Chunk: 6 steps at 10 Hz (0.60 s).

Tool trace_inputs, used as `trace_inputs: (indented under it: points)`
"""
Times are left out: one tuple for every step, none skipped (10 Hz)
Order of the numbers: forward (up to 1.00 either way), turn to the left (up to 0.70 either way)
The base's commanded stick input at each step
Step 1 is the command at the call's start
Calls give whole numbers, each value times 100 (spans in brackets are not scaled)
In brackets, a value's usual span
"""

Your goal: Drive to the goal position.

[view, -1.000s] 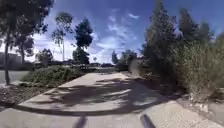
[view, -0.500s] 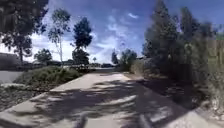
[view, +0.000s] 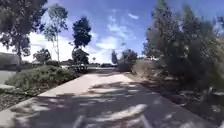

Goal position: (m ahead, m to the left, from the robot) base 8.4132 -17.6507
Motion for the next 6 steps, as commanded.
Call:
trace_inputs:
  points:
    - [100,0]
    - [100,0]
    - [100,0]
    - [100,0]
    - [100,0]
    - [100,0]
